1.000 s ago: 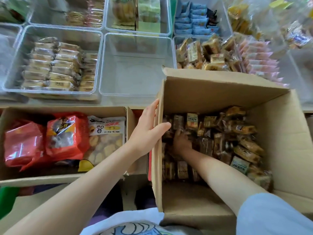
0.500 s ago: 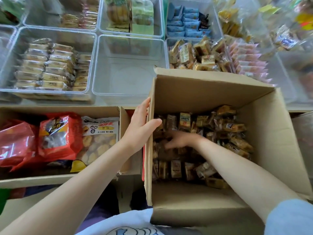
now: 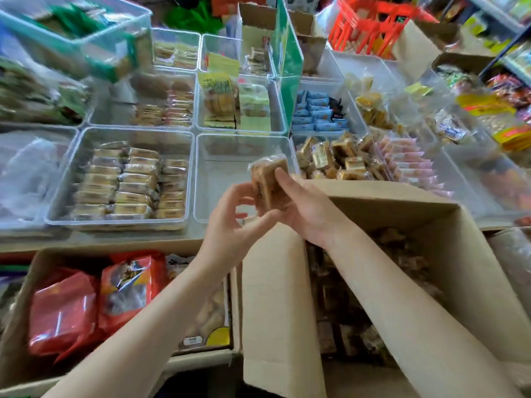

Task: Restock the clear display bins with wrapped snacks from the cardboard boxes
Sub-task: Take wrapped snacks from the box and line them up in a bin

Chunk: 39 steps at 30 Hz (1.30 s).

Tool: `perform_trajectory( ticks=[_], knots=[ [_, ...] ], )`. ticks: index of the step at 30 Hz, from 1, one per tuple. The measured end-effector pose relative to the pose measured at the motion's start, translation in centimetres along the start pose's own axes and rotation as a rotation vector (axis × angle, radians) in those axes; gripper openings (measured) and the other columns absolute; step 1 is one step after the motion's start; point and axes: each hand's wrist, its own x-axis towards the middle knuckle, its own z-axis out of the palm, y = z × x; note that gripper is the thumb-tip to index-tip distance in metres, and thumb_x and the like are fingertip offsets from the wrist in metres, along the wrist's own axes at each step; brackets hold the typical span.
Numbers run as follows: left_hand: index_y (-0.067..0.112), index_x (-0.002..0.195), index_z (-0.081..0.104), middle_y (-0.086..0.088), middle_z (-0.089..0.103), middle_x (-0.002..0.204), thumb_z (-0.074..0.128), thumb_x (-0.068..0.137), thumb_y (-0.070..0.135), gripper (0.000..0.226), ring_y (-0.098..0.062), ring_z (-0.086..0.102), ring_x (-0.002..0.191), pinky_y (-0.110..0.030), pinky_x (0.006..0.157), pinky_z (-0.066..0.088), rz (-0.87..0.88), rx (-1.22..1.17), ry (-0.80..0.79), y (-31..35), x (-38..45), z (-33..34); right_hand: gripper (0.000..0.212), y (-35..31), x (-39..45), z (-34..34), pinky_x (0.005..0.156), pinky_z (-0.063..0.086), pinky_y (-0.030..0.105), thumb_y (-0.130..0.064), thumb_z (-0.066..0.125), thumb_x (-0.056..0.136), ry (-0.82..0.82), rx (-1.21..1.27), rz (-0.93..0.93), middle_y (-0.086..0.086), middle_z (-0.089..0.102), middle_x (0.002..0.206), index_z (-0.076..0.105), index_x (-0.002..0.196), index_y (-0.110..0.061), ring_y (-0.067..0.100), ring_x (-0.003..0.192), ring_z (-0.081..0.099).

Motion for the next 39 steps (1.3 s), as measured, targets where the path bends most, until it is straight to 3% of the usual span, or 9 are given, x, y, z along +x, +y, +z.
perform_trajectory(
  ticks=[4,8,12,17,20,24,28,33,39],
  knots=[
    [0.033,0.096,0.064,0.012,0.070,0.088,0.076,0.088,0.014,0.024,0.005,0.065,0.079,-0.011,0.071,0.049,-0.067,-0.084,0.210,-1.2,3.0,-8.0,0.027,2.0,5.6,5.5,0.086,0.057,0.042,-0.027,0.057,0.101,0.139,-0.089,0.028,0.016,0.068,0.106,0.056,0.117,-0.005,0.028,0.100,0.068],
    [0.035,0.102,0.070,0.010,0.077,0.088,0.070,0.093,0.014,0.022,-0.004,0.070,0.084,-0.016,0.074,0.052,-0.179,-0.130,0.122,-4.8,5.4,-16.4,0.041,4.2,11.7,9.8,0.099,0.052,0.050,-0.020,0.069,0.086,0.078,-0.168,0.032,0.018,0.067,0.120,0.061,0.124,-0.008,0.035,0.117,0.063],
    [0.034,0.113,0.066,0.010,0.074,0.098,0.065,0.097,0.019,0.021,-0.009,0.068,0.093,-0.019,0.079,0.052,-0.217,0.022,0.092,-9.3,8.0,-22.5,0.027,6.3,18.0,13.5,0.095,0.055,0.049,-0.010,0.071,0.090,0.089,-0.288,0.053,0.014,0.071,0.111,0.064,0.117,-0.011,0.029,0.104,0.067],
    [0.017,0.141,0.055,-0.007,0.060,0.130,0.059,0.096,0.037,0.050,-0.027,0.054,0.120,-0.040,0.098,0.046,-0.242,0.756,0.060,-19.0,10.6,-28.3,0.026,6.7,27.7,14.7,0.085,0.055,0.036,-0.018,0.074,0.086,0.328,-0.998,-0.123,-0.003,0.070,0.095,0.066,0.111,-0.019,0.017,0.090,0.066],
    [0.015,0.143,0.050,-0.008,0.051,0.145,0.054,0.095,0.035,0.053,-0.029,0.046,0.134,-0.045,0.107,0.040,-0.169,0.931,-0.019,-21.7,12.7,-29.2,0.031,6.6,33.5,14.2,0.089,0.052,0.042,-0.024,0.068,0.089,0.366,-1.462,-0.186,0.005,0.067,0.112,0.063,0.118,-0.020,0.027,0.104,0.062],
    [0.016,0.158,0.024,-0.006,0.017,0.167,0.041,0.101,0.033,0.062,-0.025,0.011,0.155,-0.046,0.124,0.017,-0.103,1.023,-0.133,-22.5,17.7,-29.0,0.031,6.9,38.5,13.7,0.096,0.043,0.041,-0.026,0.060,0.095,0.304,-1.780,-0.154,0.004,0.063,0.124,0.059,0.126,-0.021,0.027,0.114,0.055],
    [0.014,0.159,0.017,-0.008,0.008,0.169,0.036,0.101,0.034,0.064,-0.025,0.004,0.156,-0.048,0.125,0.014,-0.078,1.120,-0.224,-23.6,22.2,-28.5,0.036,7.6,40.6,13.3,0.099,0.038,0.040,-0.026,0.059,0.098,0.251,-1.854,-0.124,0.003,0.061,0.130,0.055,0.133,-0.021,0.026,0.119,0.051],
    [0.012,0.142,0.047,-0.010,0.048,0.144,0.039,0.097,0.051,0.060,-0.029,0.038,0.137,-0.046,0.111,0.030,-0.004,1.225,-0.247,-24.2,25.2,-28.5,0.036,8.3,41.6,12.7,0.099,0.038,0.041,-0.025,0.062,0.096,0.259,-1.783,-0.153,0.003,0.062,0.128,0.057,0.132,-0.021,0.027,0.120,0.051],
    [0.013,0.130,0.056,-0.009,0.054,0.132,0.044,0.092,0.058,0.059,-0.029,0.042,0.126,-0.044,0.104,0.034,-0.022,1.230,-0.222,-24.7,26.4,-28.2,0.036,9.1,42.7,13.1,0.097,0.043,0.041,-0.023,0.063,0.094,0.239,-1.725,-0.176,0.009,0.062,0.123,0.059,0.128,-0.011,0.028,0.117,0.051]
  ],
)
